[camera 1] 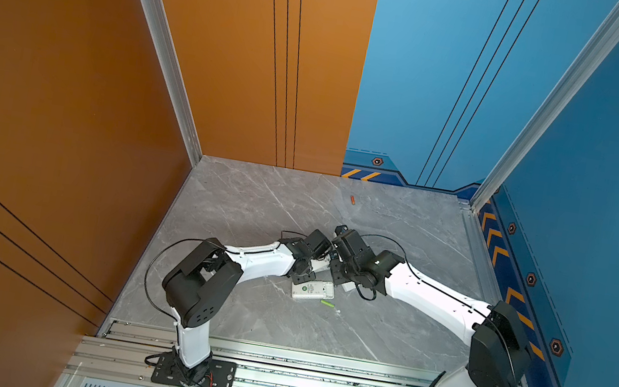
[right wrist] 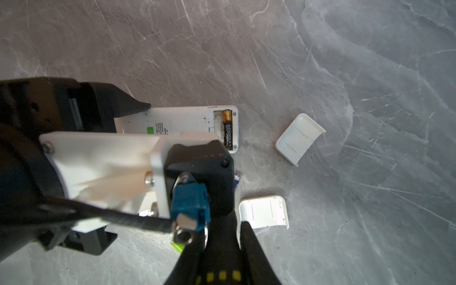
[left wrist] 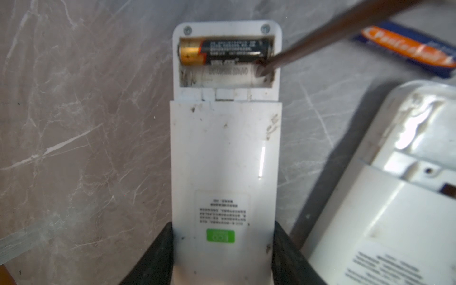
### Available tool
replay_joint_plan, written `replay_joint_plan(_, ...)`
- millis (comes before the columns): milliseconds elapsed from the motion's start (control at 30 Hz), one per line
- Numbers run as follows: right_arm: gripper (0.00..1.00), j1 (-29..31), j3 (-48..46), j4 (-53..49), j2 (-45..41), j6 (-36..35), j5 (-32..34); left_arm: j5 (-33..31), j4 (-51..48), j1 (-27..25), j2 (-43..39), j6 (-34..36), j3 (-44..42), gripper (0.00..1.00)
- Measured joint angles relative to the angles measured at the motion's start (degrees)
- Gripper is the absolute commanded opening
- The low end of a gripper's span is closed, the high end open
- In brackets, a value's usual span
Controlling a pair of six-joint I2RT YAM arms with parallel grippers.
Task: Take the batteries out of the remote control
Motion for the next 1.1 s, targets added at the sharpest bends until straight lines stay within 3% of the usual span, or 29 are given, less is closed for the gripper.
replay_joint_plan(333,0.00,2.4,3.7,-3.9,1.9,-3.0,3.9,0.9,0.2,0.2,0.0,0.1,0.0,0.11)
replay_joint_plan(667,0.00,4.8,5.9,-4.9,4.5,2.3,9.4,3.1,1.0,1.5,0.0,-0.3,0.0,0.11)
replay_joint_plan(1000,0.00,11.5,-0.2,0.8,4.5,14.6,21.7,7.3,0.2,2.2,-0.2,-2.3,0.8,0.11)
replay_joint_plan(1100,0.00,15.6,-2.4,2.2,5.5,14.8,27.3,8.2,-1.8,2.3,-0.2,-2.6,1.9,0.11)
